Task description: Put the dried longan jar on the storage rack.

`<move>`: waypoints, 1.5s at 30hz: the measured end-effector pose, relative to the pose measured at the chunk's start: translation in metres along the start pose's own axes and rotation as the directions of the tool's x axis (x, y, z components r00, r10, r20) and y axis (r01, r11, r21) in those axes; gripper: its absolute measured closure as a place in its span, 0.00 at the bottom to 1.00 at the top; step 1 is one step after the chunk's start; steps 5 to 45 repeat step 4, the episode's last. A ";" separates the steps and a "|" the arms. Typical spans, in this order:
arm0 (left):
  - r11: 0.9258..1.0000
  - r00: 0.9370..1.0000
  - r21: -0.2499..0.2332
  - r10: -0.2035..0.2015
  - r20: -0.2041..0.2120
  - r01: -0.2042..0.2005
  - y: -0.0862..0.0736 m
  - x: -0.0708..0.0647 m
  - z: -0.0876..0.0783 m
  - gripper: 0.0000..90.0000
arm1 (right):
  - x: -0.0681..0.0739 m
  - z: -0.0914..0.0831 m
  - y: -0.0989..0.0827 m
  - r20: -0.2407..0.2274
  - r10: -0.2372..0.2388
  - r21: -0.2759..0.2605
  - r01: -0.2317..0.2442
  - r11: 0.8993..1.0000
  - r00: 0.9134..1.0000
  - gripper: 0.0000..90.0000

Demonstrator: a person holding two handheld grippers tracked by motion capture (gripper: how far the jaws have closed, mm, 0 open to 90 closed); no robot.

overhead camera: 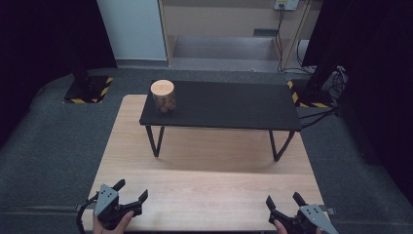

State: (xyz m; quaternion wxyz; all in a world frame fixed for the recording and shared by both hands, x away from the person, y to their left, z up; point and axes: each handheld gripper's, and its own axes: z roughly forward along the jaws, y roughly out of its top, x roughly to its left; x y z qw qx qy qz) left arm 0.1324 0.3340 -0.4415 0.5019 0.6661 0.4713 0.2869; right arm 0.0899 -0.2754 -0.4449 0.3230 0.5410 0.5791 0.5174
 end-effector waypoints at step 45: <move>1.000 1.000 -0.010 0.004 -0.009 -0.004 0.001 -0.003 -0.003 0.07 | 0.000 -0.004 0.000 -0.001 0.008 -0.017 -0.008 1.000 1.000 0.04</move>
